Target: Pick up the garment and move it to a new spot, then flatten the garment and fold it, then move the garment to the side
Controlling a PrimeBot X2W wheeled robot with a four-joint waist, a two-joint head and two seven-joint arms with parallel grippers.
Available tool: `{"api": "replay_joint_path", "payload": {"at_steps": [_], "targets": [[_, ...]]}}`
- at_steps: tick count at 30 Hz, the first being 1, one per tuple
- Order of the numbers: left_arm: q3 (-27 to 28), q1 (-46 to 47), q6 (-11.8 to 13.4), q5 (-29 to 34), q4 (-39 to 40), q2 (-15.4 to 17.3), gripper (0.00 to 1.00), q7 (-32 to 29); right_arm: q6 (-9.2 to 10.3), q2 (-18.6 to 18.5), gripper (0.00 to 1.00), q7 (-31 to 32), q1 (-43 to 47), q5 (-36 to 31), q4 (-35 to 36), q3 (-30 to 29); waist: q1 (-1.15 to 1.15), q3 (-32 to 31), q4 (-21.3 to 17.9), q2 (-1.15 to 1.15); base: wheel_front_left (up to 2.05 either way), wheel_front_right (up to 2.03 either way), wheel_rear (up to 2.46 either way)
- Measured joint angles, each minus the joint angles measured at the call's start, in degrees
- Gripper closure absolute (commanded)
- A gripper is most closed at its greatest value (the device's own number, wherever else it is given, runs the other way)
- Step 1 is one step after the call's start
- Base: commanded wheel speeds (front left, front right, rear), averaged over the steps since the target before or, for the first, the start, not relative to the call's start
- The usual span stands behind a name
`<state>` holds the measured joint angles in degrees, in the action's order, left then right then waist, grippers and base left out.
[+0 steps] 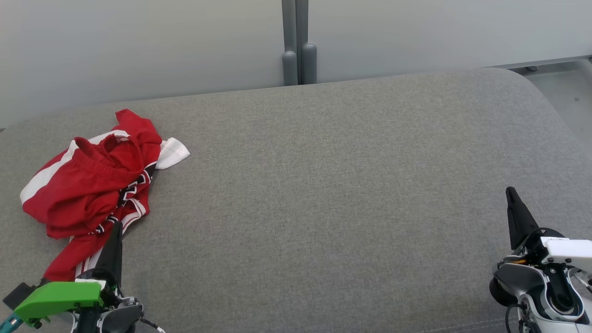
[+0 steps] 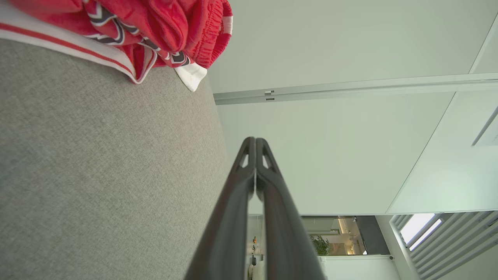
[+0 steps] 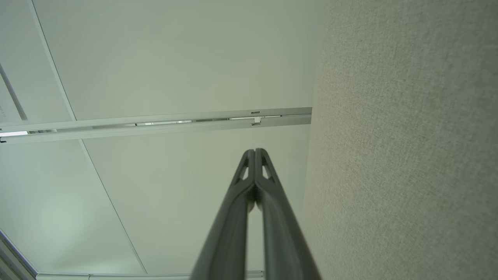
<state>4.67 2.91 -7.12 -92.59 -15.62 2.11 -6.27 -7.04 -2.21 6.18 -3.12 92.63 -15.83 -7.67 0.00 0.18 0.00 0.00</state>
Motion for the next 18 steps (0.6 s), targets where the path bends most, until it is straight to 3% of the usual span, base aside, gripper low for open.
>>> {"api": "replay_joint_path", "payload": {"at_steps": [18], "targets": [[0.0, 0.0, 0.0, 0.0, 0.0, 0.0, 1.0, 0.0, 0.0, 0.0, 1.0, 0.0, 0.0, 0.0, 0.0, 0.0, 0.0, 0.0, 0.0, 0.0, 0.0, 0.0, 0.0]]}}
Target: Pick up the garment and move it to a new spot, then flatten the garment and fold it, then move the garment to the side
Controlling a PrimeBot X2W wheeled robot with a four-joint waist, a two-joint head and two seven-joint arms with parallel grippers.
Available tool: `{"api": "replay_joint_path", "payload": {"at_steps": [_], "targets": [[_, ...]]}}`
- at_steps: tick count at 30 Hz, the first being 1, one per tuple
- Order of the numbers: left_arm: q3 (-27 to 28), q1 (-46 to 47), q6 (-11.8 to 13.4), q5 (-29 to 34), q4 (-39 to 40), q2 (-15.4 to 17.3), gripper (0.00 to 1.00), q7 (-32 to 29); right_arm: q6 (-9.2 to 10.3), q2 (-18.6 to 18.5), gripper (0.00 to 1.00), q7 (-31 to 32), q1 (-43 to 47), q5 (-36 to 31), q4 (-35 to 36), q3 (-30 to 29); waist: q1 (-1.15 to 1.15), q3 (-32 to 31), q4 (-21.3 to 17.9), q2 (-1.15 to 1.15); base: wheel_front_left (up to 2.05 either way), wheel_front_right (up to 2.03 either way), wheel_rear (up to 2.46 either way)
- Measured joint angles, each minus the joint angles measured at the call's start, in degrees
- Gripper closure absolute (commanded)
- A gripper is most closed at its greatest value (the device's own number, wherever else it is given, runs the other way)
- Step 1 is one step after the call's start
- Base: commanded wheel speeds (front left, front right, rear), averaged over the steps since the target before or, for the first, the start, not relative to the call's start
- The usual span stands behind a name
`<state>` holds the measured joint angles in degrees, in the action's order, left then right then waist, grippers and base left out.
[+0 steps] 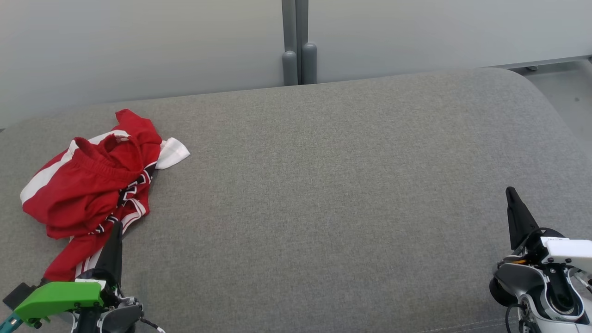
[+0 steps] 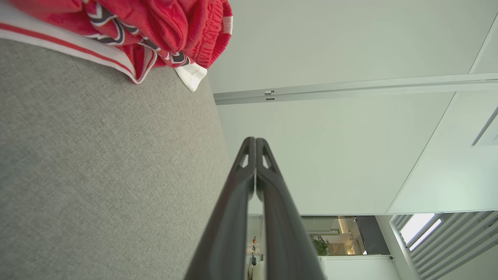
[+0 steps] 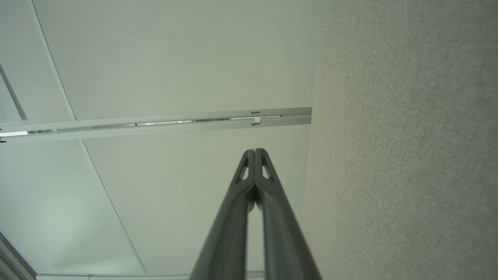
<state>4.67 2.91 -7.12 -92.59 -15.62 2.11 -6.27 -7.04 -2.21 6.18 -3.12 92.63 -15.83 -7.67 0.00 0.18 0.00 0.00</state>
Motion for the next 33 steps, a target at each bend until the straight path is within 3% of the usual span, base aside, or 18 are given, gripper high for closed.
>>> {"api": "replay_joint_path", "payload": {"at_steps": [7, 8, 10, 11, 12, 13, 22, 33], "targets": [[0.0, 0.0, 0.0, 0.0, 0.0, 0.0, 1.0, 0.0, 0.0, 0.0, 1.0, 0.0, 0.0, 0.0, 0.0, 0.0, 0.0, 0.0, 0.0, 0.0, 0.0, 0.0, 0.0], [0.0, 0.0, 0.0, 0.0, 0.0, 0.0, 0.0, 0.0, 0.0, 0.0, 0.0, 0.0, 0.0, 0.0, 0.0, 0.0, 0.0, 0.0, 0.0, 0.0, 0.0, 0.0, 0.0], [-0.1, -0.2, 0.0, 0.0, -0.6, -0.1, 0.0, 0.0, 0.01, 0.1, 0.0, 0.0, 0.2, 0.0, -0.5, 0.0, 0.0, 0.0, 0.0, 0.0, 0.0, 0.0, 0.0], [-0.1, -0.7, 0.0, 0.0, -1.2, -0.3, 1.0, 0.0, 0.05, 0.4, 1.0, 0.0, 0.7, 0.0, -1.1, 0.1, 0.0, 0.0, 0.0, 0.0, 0.0, 0.0, 0.0], [-0.2, -1.2, 0.0, 0.0, -1.9, -0.7, 1.0, 0.0, 0.07, 0.7, 1.0, 0.0, 1.4, 0.0, -1.7, 0.1, 0.0, 0.0, 0.0, 0.0, 0.0, 0.0, 0.0], [-0.3, -1.9, 0.0, 0.0, -2.5, -1.0, 0.0, 0.0, 0.08, 1.1, 0.0, 0.0, 2.0, 0.0, -2.4, 0.2, 0.0, 0.0, 0.0, 0.0, 0.0, 0.0, 0.0], [-1.2, -2.9, 0.0, 0.8, -2.5, -1.3, 0.0, 1.4, 0.08, 1.5, 0.0, -1.3, 3.2, -0.3, -2.9, 1.4, 0.0, 0.0, 0.0, 0.0, 0.0, 0.0, 0.0], [-2.5, -2.9, 0.4, 5.9, -0.7, -1.2, 0.0, 3.7, 0.54, 1.4, 0.0, -3.6, 3.0, -6.6, -1.6, 2.5, 0.0, 0.0, -0.1, 0.0, 0.0, 0.0, 0.0]]}}
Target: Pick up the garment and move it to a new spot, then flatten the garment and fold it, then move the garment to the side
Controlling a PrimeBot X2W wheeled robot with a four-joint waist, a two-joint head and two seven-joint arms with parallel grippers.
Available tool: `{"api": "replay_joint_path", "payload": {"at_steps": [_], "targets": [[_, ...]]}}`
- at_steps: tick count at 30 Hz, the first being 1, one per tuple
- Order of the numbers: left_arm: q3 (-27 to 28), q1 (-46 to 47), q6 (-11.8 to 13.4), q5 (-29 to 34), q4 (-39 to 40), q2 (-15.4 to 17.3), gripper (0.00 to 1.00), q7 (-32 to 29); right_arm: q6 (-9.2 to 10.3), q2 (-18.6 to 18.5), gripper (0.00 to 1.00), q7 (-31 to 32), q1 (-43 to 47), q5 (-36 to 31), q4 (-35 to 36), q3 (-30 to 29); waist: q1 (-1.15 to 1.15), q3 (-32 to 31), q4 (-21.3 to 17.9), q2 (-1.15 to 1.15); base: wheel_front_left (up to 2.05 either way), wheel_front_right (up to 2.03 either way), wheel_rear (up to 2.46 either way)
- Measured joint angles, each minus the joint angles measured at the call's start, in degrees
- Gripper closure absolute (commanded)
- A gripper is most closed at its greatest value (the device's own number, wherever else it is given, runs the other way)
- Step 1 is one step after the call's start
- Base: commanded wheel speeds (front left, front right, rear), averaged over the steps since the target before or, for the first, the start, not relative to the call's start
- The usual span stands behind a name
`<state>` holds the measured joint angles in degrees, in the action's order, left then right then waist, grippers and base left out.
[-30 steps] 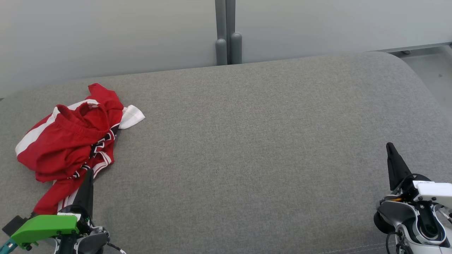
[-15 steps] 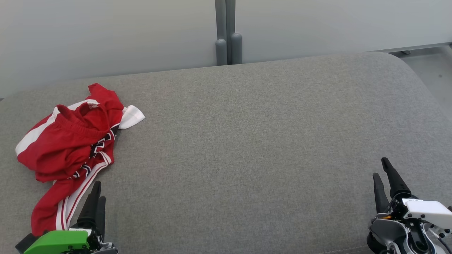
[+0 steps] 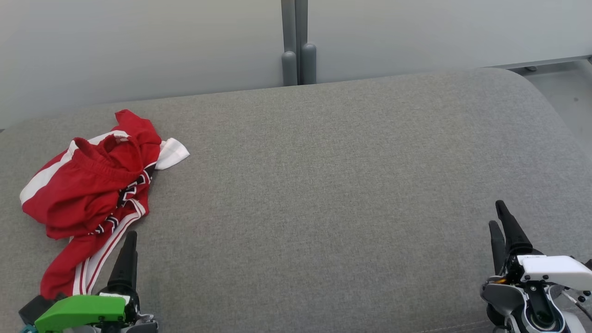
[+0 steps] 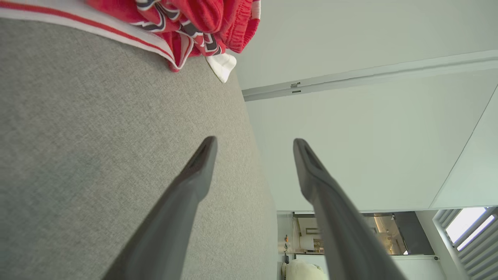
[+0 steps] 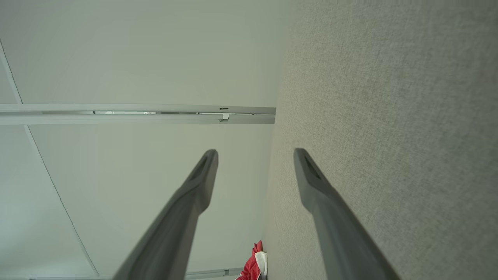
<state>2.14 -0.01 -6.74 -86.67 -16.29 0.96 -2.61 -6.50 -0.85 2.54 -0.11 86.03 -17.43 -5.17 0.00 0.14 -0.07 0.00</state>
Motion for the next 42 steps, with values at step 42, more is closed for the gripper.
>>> {"api": "replay_joint_path", "payload": {"at_steps": [42], "targets": [[-4.2, -1.3, 7.4, 46.2, 10.2, 1.8, 0.0, 8.3, 5.63, -2.0, 0.0, -8.3, -0.6, -45.1, 8.1, 11.1, 0.0, 0.3, 0.1, 0.0, 0.0, 0.0, 0.0]]}}
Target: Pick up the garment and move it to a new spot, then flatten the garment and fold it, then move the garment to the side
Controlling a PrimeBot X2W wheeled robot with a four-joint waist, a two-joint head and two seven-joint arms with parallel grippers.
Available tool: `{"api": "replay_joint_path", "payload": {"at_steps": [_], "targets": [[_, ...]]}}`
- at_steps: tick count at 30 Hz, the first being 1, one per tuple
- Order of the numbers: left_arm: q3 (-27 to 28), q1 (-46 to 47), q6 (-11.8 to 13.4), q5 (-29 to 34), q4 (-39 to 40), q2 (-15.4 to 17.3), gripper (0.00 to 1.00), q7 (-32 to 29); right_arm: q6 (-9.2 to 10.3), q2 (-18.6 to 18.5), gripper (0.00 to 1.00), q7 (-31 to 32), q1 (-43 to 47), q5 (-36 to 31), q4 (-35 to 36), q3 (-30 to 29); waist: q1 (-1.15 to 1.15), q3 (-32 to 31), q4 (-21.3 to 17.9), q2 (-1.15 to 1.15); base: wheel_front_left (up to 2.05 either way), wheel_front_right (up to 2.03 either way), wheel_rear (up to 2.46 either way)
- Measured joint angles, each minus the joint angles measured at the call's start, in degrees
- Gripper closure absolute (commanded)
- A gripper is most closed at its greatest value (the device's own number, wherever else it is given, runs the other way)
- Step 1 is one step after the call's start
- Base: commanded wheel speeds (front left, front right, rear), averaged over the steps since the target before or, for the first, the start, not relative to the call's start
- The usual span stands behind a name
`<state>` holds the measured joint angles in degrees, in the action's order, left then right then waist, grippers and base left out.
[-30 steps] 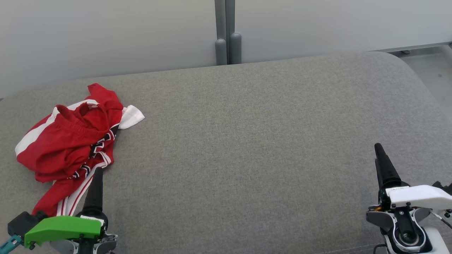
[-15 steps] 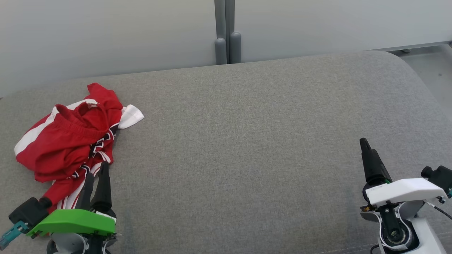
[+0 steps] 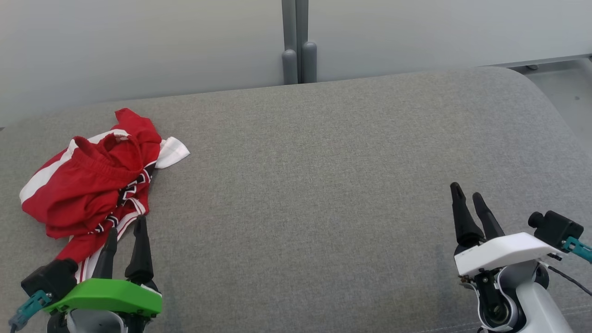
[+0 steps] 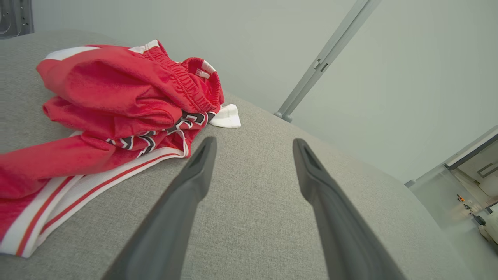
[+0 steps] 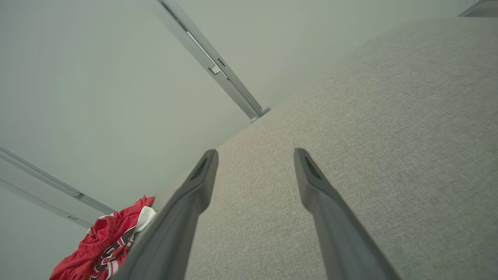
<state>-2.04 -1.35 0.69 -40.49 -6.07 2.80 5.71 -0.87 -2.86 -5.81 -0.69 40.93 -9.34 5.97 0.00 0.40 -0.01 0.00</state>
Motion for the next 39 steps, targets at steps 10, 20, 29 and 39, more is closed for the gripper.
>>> {"api": "replay_joint_path", "payload": {"at_steps": [10, 20, 29, 39], "targets": [[-0.7, -0.8, 1.4, 7.4, 1.1, 0.0, 0.0, 2.0, 0.99, -0.1, 0.0, -1.8, 0.0, -7.6, 0.3, 1.9, 0.0, -0.1, 0.0, 0.0, 0.0, 0.0, 0.0], [-1.9, -2.4, 2.4, 15.0, 1.6, 0.0, 0.0, 4.0, 2.04, -0.5, 0.0, -3.8, 0.0, -16.3, 0.8, 4.1, 0.0, -0.6, 0.0, 0.0, 0.0, 0.0, 0.0], [-2.5, -3.3, 3.5, 21.8, 2.6, 0.0, 0.0, 5.8, 2.59, -0.7, 0.0, -5.6, 0.0, -23.8, 1.3, 6.0, 0.0, -1.0, -0.1, 0.0, 0.0, 0.0, 0.0], [-3.6, -4.6, 4.2, 28.8, 2.7, 0.0, 0.0, 7.7, 3.45, -0.9, 0.0, -7.5, 0.1, -31.6, 1.8, 7.9, 0.0, -1.5, -0.1, 0.0, 0.0, 0.0, 0.0]]}}
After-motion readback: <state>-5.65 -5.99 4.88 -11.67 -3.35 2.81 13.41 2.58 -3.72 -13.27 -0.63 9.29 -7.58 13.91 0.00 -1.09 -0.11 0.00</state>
